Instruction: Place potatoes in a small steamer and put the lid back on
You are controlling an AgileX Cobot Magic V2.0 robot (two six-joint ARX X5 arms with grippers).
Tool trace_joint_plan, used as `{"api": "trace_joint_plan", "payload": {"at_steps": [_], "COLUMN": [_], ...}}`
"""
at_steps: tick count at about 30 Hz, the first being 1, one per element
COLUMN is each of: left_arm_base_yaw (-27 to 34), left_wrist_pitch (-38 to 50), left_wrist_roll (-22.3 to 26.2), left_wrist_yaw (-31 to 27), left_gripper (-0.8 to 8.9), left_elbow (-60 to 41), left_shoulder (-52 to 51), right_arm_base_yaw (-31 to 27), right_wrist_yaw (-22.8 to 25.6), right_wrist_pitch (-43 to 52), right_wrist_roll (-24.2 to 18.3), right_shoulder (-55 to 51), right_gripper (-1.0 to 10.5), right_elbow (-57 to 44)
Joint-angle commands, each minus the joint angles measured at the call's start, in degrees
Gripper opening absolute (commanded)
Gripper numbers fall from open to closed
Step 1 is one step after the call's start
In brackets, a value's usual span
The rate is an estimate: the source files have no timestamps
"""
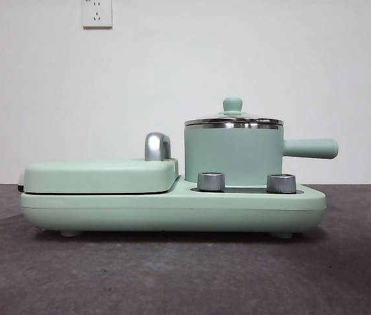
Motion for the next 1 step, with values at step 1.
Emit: {"api": "trace_joint_plan", "payload": {"at_steps": [1], "left_arm_base_yaw": [0.0], "left_wrist_pitch": [-0.3], "left_wrist_roll": [0.1], "left_wrist_yaw": [0.0], "left_gripper": [0.06], "left_elbow": [-1.2], "left_shoulder": [0.0], "right_arm_base_yaw": [0.0], "right_wrist_yaw": [0.0], "right_wrist_pitch": [0.7], "right_wrist_roll": [0.6], "right_shoulder": [0.0], "right_gripper": [0.2], "right_elbow": [-0.3]}}
